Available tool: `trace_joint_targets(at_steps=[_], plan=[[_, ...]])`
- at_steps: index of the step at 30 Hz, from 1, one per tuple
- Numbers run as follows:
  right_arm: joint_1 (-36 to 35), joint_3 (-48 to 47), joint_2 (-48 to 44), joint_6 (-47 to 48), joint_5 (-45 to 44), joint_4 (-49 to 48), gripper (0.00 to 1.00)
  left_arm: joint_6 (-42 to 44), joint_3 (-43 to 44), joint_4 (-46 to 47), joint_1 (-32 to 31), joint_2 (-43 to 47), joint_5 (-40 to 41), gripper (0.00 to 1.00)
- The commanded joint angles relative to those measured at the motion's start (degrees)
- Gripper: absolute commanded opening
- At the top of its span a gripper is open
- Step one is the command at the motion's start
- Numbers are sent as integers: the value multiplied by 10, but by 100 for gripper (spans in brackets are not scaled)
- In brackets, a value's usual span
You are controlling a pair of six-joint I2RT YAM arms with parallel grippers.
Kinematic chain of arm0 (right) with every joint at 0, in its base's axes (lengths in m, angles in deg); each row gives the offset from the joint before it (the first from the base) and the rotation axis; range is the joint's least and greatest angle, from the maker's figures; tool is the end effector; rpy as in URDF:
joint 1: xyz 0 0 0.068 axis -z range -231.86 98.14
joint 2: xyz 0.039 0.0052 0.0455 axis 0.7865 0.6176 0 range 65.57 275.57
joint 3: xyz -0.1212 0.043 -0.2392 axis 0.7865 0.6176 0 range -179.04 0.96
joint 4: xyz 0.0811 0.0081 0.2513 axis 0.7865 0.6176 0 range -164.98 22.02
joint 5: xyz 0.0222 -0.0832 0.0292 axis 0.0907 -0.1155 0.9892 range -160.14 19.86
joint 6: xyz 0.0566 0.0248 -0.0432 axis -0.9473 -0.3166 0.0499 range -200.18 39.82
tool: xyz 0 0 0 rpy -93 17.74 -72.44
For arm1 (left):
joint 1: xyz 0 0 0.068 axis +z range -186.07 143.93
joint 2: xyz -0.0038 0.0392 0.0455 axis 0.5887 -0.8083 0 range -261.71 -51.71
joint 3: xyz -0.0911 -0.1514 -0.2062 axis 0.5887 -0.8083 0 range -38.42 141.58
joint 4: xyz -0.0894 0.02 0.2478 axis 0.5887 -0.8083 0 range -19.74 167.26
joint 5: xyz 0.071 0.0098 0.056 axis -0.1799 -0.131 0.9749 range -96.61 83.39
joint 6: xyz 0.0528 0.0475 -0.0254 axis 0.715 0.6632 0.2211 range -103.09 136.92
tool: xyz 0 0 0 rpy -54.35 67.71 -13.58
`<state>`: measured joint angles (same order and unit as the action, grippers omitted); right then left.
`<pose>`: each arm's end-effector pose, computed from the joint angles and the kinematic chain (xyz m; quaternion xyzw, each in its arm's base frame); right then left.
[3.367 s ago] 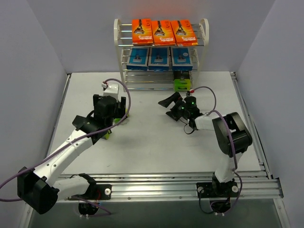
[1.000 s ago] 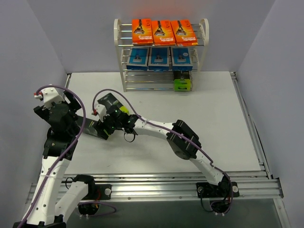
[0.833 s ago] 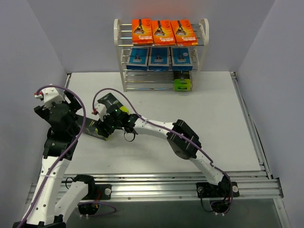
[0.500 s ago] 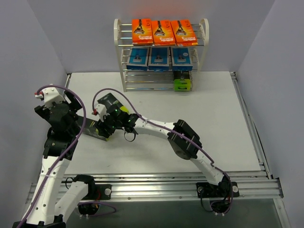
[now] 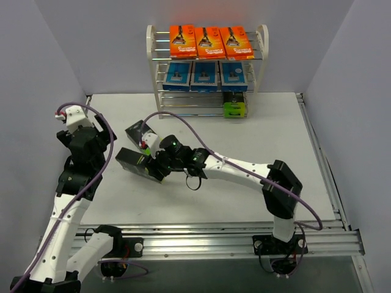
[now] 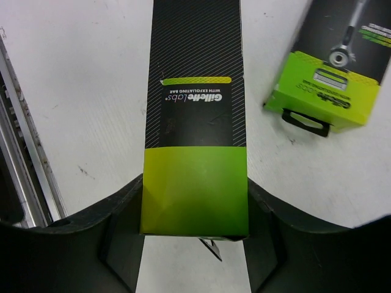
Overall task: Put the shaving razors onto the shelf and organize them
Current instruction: Grab a shaving razor with the right arm, then pass the shaving razor from the right arm to the left
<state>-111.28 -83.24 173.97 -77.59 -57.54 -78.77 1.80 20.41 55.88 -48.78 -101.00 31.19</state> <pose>0.2329 0.4213 0.2685 -0.4742 0.6673 0.3491 0.4560 0.2085 -0.0070 0.3873 -0.2196 0.7300 0.1007 0.6393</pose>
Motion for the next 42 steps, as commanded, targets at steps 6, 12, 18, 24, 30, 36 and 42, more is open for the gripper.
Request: trace_joint_targets(at_steps=[6,12,18,24,30,36,42], plan=[[-9,108,-196,1,-93,-67,0,-147,64,-131,8,50,-230,94],[-34,168,-283,42,-257,-39,0,-232,27,-147,9,57,-461,94],[-68,211,-329,80,-431,-25,0,-299,-13,-75,8,62,-630,94],[-106,236,-348,103,-528,-36,0,-354,-51,-8,-5,44,-702,94],[-145,223,-320,118,-585,-34,0,-362,-50,23,-61,4,-666,94],[-185,215,-305,119,-601,-34,0,-371,-70,60,-101,-47,-623,94],[-217,209,-299,118,-626,-28,0,-364,-64,67,-128,-84,-583,94]])
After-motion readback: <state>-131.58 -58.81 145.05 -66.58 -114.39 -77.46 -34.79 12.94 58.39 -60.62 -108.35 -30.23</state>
